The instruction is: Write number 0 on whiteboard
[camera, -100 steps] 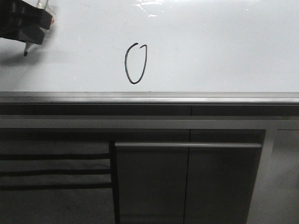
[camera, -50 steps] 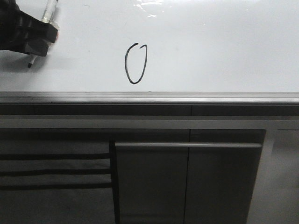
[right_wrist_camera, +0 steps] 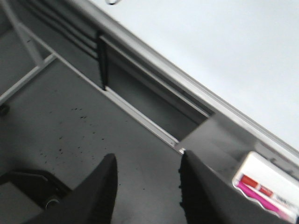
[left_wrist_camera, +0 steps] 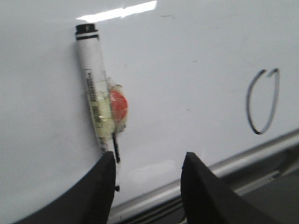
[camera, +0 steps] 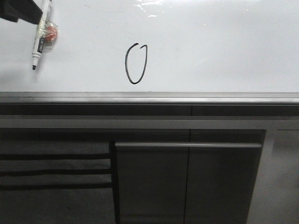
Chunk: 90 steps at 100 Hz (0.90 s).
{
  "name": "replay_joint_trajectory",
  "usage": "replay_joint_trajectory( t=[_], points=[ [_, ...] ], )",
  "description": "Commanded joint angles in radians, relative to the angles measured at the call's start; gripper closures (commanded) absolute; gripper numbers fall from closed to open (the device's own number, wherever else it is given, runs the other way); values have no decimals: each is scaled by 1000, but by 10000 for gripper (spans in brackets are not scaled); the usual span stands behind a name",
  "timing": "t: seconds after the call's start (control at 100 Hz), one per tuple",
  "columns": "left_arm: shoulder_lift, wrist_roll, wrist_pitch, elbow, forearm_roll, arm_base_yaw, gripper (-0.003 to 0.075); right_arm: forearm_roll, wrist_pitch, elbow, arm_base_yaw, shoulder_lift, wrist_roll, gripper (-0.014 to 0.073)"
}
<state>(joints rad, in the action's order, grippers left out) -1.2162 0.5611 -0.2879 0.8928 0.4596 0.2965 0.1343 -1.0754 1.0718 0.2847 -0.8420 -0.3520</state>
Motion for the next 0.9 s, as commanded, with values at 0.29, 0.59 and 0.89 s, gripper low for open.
replay_joint_trajectory(
  t=[0.29,0.59,0.89],
  points=[
    [480,-383,-377,-13,-356,-1,415,-255,215,-184,-8,226,454,316],
    [789,-447,-243,-242,-412,-1,482,-248,494,-420,-8,458,467,358],
    [894,-477,34,-418,-406,-1,741,-248,579,-515,-8,521,467,666]
  ],
)
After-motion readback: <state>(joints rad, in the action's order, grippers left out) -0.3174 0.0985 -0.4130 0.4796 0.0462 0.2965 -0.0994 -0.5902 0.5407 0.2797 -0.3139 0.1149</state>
